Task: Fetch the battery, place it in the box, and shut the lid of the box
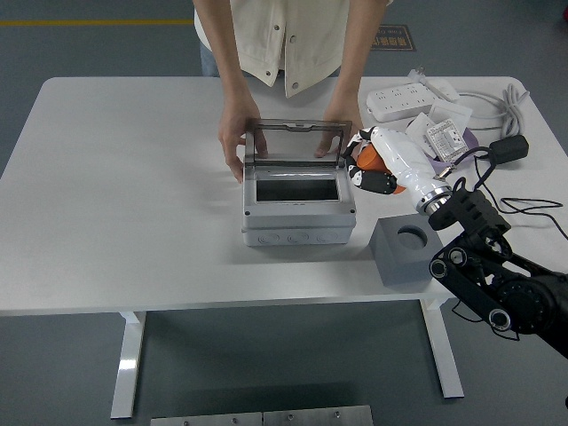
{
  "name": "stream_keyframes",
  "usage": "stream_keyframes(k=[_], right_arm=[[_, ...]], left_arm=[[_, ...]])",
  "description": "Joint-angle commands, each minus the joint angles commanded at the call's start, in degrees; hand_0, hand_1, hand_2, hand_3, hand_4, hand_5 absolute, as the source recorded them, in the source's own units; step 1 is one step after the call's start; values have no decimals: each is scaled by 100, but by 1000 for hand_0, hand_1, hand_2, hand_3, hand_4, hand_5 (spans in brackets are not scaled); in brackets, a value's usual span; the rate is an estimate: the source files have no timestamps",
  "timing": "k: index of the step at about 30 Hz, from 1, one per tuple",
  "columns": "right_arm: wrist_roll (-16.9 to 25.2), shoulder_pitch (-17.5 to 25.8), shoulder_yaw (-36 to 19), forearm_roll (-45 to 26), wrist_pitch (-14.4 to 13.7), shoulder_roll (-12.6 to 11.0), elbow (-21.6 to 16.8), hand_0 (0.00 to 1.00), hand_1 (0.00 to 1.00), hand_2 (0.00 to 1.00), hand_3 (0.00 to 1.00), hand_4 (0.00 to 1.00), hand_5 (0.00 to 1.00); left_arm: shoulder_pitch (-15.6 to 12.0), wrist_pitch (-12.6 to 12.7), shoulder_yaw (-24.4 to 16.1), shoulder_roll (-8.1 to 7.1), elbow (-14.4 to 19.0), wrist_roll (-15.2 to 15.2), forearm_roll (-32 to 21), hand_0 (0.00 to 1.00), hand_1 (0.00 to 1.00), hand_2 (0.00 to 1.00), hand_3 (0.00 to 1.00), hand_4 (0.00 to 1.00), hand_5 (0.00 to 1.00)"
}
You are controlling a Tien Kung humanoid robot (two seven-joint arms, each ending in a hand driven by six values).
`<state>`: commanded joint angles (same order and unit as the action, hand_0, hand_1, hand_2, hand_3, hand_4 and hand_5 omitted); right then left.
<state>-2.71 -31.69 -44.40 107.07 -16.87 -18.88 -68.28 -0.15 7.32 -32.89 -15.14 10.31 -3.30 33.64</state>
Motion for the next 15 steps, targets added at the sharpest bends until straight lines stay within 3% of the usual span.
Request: stream_keyframes(k=[15], right_arm=[[-293, -1125, 1035, 84, 396, 524, 507, 114, 244, 255, 247, 2, 2]], left_arm=[[-6, -12, -98, -50, 0, -63, 109, 643, 726, 676, 633, 687, 442]])
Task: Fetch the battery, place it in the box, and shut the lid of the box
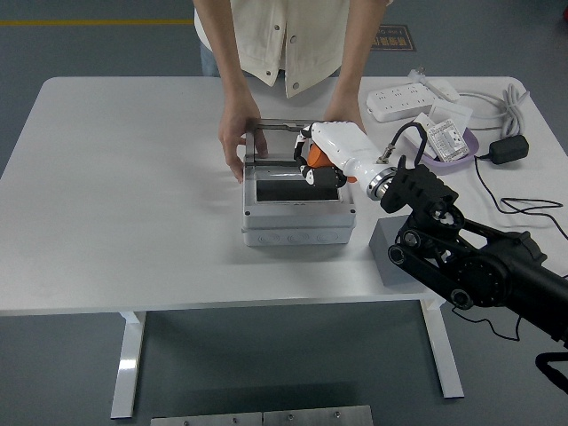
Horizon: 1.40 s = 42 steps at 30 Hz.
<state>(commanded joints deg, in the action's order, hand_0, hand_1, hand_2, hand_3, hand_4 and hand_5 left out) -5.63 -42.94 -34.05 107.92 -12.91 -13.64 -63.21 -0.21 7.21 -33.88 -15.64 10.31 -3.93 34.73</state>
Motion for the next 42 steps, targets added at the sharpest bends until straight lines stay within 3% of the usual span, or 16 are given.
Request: stream_keyframes(k=[14, 20, 25, 39, 40, 42], right_arm=[[73, -762, 1156, -86, 149, 330, 706, 118, 246, 255, 249, 2, 2], [115, -999, 1482, -9, 161, 286, 856, 118, 248, 256, 249, 2, 2], [131, -1130, 1584, -36, 146, 329, 928, 118, 248, 256, 254, 2, 2], [193, -1161, 1570, -190, 302, 507, 990, 120, 252, 261, 272, 2, 2], [201, -1159, 1556, -195, 305, 509, 988, 211, 252, 268, 282, 35, 2], [205, -1156, 1515, -193, 301, 510, 982, 211, 252, 268, 282, 35, 2]], left_arm=[[33, -7, 55, -39, 0, -14, -14, 644, 726, 677, 634, 689, 441], [0, -24, -391, -61, 0, -132, 442, 644, 726, 676, 633, 690, 443], [-28, -36, -820, -80, 0, -232, 878, 644, 725, 676, 633, 690, 442], [43, -29, -626, -83, 0, -189, 711, 644, 725, 676, 633, 690, 441], [46, -29, -629, -83, 0, -189, 716, 644, 726, 676, 633, 690, 441], [53, -30, -632, -79, 0, -192, 724, 644, 726, 676, 633, 690, 441]])
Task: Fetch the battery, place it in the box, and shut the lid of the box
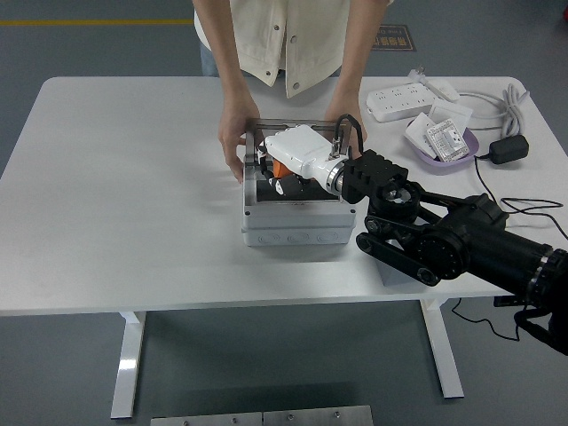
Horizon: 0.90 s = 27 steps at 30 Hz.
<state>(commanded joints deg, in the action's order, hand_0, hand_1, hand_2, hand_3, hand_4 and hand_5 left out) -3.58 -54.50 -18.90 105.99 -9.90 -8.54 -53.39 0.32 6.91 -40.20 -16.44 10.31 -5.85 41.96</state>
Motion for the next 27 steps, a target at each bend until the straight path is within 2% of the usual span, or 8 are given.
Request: stream_keyframes(k=[3, 4, 9, 10, 21, 22, 27], right_arm=[[-9, 1, -50, -2, -9, -2, -14, 211, 252, 268, 282, 35, 2], [-13, 4, -62, -6, -15, -5, -21, 252, 324, 352, 470, 518, 204], [-20, 24, -90, -51, -33, -26, -40, 252, 324, 352, 470, 518, 204], [-18, 27, -98, -60, -37, -29, -42, 310, 396, 440, 554, 759, 427], [-1, 84, -157, -121, -60, -53, -65, 338, 405, 451, 557, 764, 421], [-1, 95, -166, -135, -59, -58, -76, 365, 409, 459, 560, 800, 455], [12, 163, -240, -306, -64, -106, -156, 365, 409, 459, 560, 800, 455]], left_arm=[[12, -1, 6, 8, 0, -1, -2, 644, 726, 676, 633, 690, 441], [15, 0, 8, 10, 0, 0, -4, 644, 726, 676, 633, 692, 443], [21, 4, -12, 14, 0, -1, 15, 644, 726, 676, 633, 692, 443], [21, 5, -16, 14, 0, -2, 20, 643, 725, 676, 633, 692, 444], [43, 11, 84, 24, 0, 7, -67, 643, 725, 676, 633, 692, 442], [43, 10, 77, 25, 0, 4, -57, 643, 724, 674, 632, 689, 437], [43, 9, 54, 32, 0, -4, -30, 643, 724, 674, 632, 689, 437]])
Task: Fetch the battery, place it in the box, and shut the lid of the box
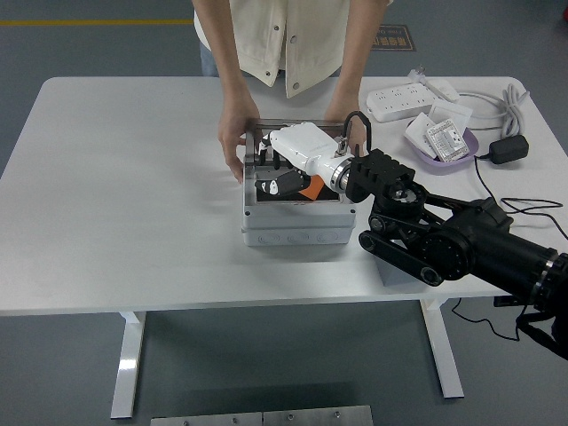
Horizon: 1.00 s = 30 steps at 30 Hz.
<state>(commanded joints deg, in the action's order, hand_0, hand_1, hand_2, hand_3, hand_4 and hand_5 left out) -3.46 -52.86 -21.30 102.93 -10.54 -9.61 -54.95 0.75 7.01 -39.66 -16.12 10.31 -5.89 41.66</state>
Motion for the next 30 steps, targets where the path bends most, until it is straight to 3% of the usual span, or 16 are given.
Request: stream_keyframes(k=[8, 20, 25, 30], right_arm=[[-119, 212, -507, -345, 194, -214, -444, 393, 424, 475, 566, 836, 492], [-848, 351, -1596, -294, 1337, -664, -1676, 393, 419, 477, 562, 846, 506], [-953, 192, -1741, -304, 1541, -677, -1676, 380, 412, 470, 568, 854, 520], [-862, -97, -1712, -384, 1505, -583, -1220, 382, 416, 472, 573, 856, 539]], left_arm=[[-1, -1, -24, 24, 0, -13, 24, 643, 724, 671, 630, 687, 437], [-21, -8, -67, 54, 0, -41, 76, 643, 724, 669, 629, 679, 426], [-17, -14, -55, 59, 0, -50, 85, 643, 725, 669, 629, 677, 421], [-2, -21, -11, 49, 0, -53, 67, 643, 724, 668, 629, 677, 419]])
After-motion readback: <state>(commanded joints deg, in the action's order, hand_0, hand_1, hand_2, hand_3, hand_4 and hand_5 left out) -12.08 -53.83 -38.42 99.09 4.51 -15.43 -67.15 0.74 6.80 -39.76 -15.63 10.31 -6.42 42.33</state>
